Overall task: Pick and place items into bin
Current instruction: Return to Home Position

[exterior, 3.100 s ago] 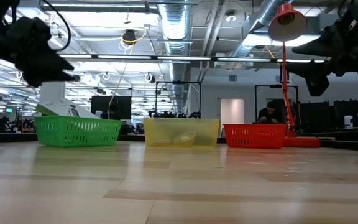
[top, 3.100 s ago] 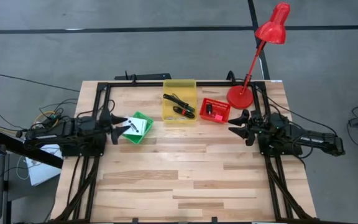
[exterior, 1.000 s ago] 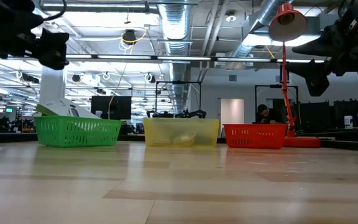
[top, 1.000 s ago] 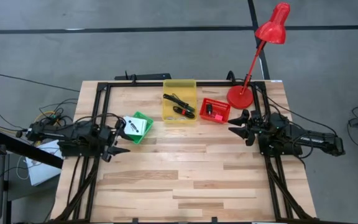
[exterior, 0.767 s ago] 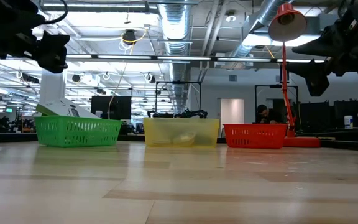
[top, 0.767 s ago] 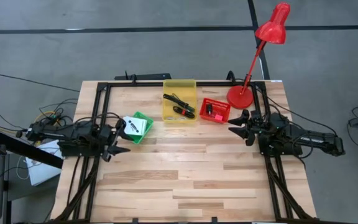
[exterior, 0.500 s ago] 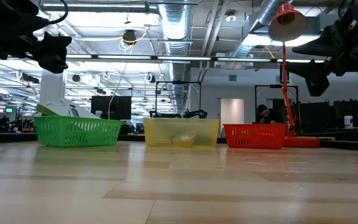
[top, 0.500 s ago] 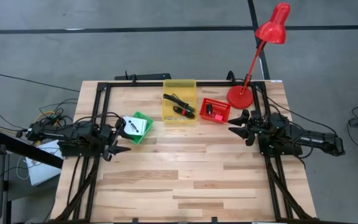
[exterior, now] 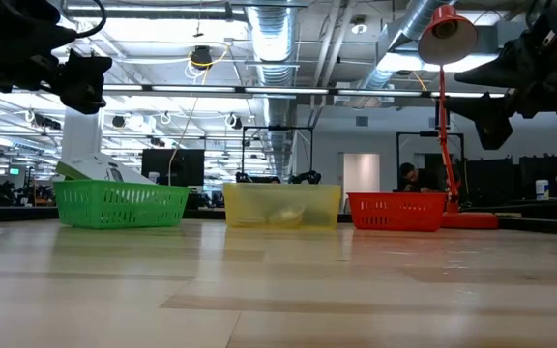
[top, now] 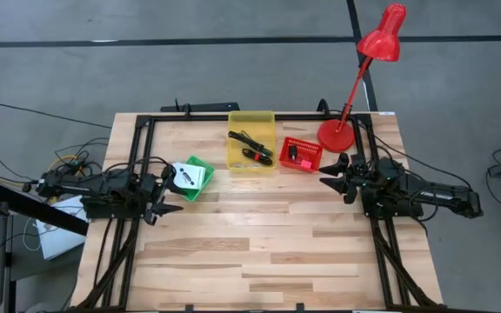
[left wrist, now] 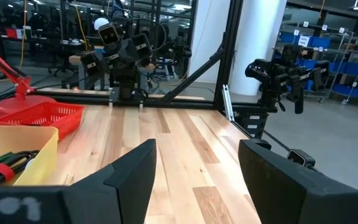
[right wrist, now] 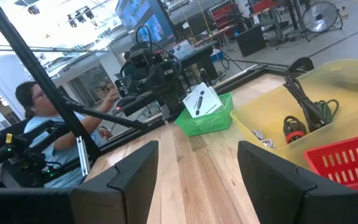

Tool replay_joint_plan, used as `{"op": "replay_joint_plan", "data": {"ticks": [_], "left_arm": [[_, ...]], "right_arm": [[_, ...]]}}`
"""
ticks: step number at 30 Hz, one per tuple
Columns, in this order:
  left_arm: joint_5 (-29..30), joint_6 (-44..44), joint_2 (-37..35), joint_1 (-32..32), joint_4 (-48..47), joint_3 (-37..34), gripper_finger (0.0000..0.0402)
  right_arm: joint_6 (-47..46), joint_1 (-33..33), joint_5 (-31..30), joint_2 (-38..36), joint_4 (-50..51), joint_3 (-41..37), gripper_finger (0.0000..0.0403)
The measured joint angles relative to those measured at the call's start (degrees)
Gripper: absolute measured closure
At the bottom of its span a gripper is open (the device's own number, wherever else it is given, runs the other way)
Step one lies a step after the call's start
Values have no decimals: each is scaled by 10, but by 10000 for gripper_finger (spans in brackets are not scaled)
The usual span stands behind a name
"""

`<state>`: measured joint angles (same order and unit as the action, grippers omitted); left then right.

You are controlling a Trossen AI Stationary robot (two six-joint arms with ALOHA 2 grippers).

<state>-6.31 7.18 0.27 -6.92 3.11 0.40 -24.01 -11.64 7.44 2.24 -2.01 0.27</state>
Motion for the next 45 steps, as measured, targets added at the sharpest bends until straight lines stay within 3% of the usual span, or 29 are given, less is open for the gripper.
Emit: {"op": "replay_joint_plan", "data": {"ticks": [45], "left_arm": [[-1,-12,0,0,0,0,180]], "right_arm": [[0,0,0,0,0,0,187]]}}
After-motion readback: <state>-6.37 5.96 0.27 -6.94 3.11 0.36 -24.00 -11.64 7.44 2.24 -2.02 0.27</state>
